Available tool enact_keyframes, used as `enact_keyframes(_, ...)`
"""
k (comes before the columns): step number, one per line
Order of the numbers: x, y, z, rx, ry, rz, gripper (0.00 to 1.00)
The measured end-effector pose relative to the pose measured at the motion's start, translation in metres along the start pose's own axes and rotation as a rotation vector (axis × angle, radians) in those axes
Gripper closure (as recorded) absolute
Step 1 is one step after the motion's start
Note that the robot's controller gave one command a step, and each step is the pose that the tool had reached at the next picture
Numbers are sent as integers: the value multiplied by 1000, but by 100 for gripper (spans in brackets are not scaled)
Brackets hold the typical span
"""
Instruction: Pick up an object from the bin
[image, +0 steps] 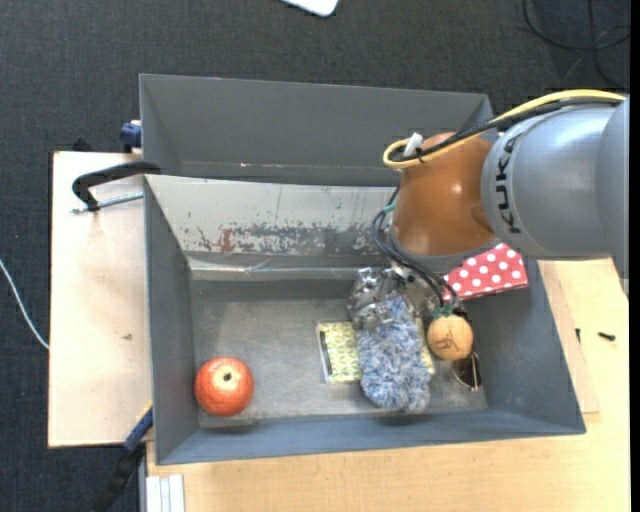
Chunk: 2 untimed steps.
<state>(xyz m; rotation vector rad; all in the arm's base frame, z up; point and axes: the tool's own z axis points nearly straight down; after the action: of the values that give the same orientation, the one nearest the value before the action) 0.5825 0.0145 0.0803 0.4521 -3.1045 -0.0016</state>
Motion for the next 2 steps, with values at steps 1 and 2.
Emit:
enact_keyframes(1, -3, 0, 0, 1, -14, 0, 0)
enact_keyframes(2, -2, 0, -1, 1, -9, 0, 100)
